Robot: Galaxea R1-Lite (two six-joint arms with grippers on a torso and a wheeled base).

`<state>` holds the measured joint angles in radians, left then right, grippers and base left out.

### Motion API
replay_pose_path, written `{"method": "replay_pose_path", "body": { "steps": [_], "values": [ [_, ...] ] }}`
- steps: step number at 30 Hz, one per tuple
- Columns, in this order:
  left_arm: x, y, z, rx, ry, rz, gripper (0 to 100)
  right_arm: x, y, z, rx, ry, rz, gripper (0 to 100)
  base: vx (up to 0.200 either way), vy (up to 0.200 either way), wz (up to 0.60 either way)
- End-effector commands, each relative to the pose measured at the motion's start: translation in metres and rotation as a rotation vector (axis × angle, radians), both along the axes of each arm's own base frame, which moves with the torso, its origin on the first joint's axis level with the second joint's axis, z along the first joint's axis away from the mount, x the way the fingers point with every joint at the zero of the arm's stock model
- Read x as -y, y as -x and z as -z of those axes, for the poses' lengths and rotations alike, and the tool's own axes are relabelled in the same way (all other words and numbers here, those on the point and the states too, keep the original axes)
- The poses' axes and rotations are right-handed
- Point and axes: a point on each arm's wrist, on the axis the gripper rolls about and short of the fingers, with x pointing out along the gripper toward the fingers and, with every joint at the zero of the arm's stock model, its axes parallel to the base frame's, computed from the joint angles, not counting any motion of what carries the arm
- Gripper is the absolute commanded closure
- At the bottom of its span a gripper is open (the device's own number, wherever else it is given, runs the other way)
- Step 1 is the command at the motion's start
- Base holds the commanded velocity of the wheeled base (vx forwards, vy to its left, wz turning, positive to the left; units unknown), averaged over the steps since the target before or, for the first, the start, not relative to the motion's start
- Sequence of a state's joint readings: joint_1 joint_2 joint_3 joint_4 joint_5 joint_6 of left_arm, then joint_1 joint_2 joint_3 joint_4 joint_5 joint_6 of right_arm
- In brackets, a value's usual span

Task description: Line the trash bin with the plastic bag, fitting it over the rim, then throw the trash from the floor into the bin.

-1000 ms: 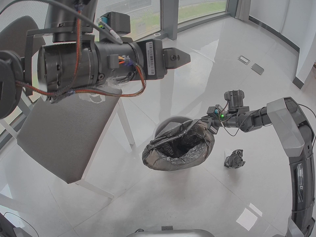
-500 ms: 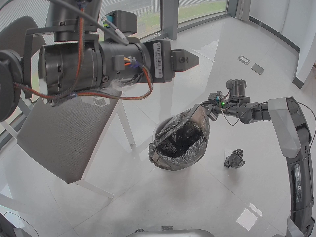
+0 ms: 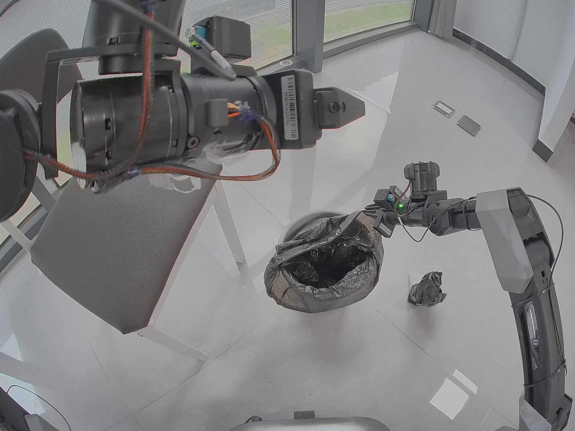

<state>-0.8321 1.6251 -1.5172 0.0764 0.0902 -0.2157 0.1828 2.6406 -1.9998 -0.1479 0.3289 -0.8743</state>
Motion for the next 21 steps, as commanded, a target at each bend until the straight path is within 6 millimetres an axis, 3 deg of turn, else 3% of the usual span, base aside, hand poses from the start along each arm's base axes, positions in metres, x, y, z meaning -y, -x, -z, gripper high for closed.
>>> {"method": "replay_pose_path", "body": {
  "steps": [1, 7, 9, 15, 16, 17, 18, 19, 21],
  "values": [
    [0.001, 0.001, 0.0, 0.0, -0.004, -0.012, 0, 0.004, -0.001, -0.002, 0.001, -0.004, 0.009, 0, 0.0, 0.0, 0.0],
    [-0.003, 0.005, -0.003, 0.006, 0.006, -0.014, 0, 0.008, 0.007, -0.056, 0.103, -0.024, 0.014, 0, 0.0, 0.0, 0.0],
    [-0.005, 0.006, -0.004, 0.007, 0.012, -0.014, 0, 0.008, 0.009, -0.065, 0.12, -0.03, 0.014, 0, 0.0, 0.0, 0.0],
    [-0.008, 0.015, -0.006, 0.006, 0.015, -0.004, 0, -0.001, 0.041, -0.147, 0.24, -0.11, -0.009, 0, 0.0, 0.0, 0.0],
    [-0.009, 0.015, -0.005, 0.005, 0.013, -0.005, 0, -0.001, 0.044, -0.146, 0.225, -0.113, -0.008, 0, 0.0, 0.0, 0.0],
    [-0.01, 0.016, -0.003, -0.003, 0.004, -0.005, 0, -0.002, 0.063, -0.144, 0.17, -0.13, -0.005, 0, 0.0, 0.0, 0.0],
    [-0.01, 0.016, -0.003, -0.003, 0.004, -0.005, 0, -0.002, 0.063, -0.144, 0.17, -0.13, -0.005, 0, 0.0, 0.0, 0.0],
    [-0.012, 0.015, 0.005, -0.021, -0.019, -0.013, 0, 0.002, 0.091, -0.142, 0.106, -0.143, 0.005, 0, 0.0, 0.0, 0.0],
    [-0.013, 0.014, 0.011, -0.039, -0.042, -0.019, 0, 0.007, 0.11, -0.141, 0.068, -0.141, 0.013, 0, 0.0, 0.0, 0.0]
  ]
}}
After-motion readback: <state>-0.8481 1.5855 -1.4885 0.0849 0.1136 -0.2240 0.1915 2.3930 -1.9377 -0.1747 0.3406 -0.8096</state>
